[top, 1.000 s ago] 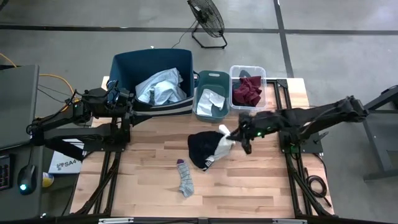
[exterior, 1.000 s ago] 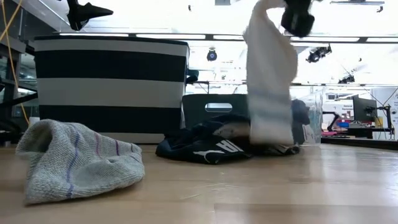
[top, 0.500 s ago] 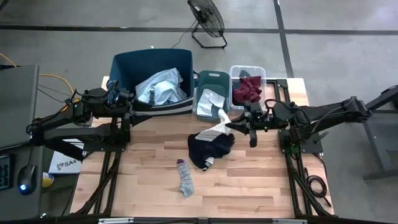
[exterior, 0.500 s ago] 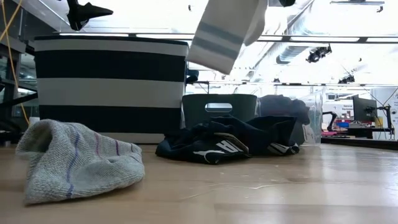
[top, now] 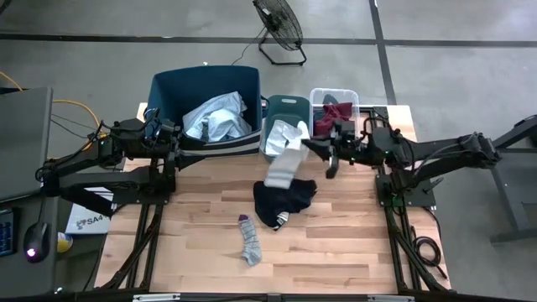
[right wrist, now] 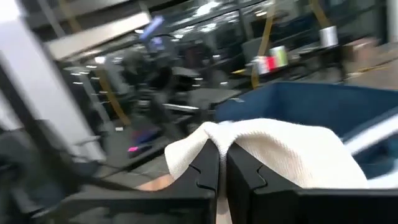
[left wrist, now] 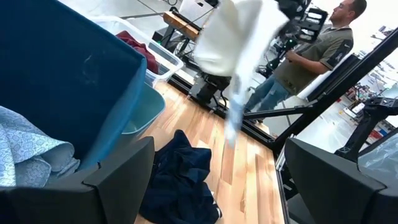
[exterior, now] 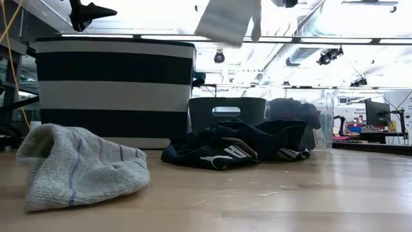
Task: Pick & Place Cloths
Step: Put the white sock into the blue bin
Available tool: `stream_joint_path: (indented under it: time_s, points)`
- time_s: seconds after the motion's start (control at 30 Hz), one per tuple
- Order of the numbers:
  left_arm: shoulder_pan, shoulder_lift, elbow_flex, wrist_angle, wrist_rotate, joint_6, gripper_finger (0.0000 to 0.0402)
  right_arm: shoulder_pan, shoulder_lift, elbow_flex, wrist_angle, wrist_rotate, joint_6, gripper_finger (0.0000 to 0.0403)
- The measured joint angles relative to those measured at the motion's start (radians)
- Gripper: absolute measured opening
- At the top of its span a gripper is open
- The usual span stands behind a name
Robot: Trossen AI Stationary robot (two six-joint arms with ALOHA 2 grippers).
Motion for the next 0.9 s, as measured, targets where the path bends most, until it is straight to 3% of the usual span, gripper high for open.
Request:
stream_joint_path:
  time_s: [0.1,0.33,0.7,0.9]
  points:
    - [0.000,0.000,0.000,0.000,0.000,0.000,0.0351,-0.026,0.019,0.000,-0.007,0.049,-0.031,0.0004]
    - [0.000,0.000,0.000,0.000,-0.002,-0.007,0.0351,-0.118,0.080,0.048,-0.047,0.040,-0.074,0.0004]
    - [0.000,0.000,0.000,0.000,-0.004,-0.026,0.0351,-0.321,0.279,0.371,-0.538,-0.094,-0.267,0.0004]
    - [0.000,0.000,0.000,-0.001,-0.003,-0.026,0.0351,-0.410,0.380,0.425,-0.610,-0.152,-0.419,0.0004]
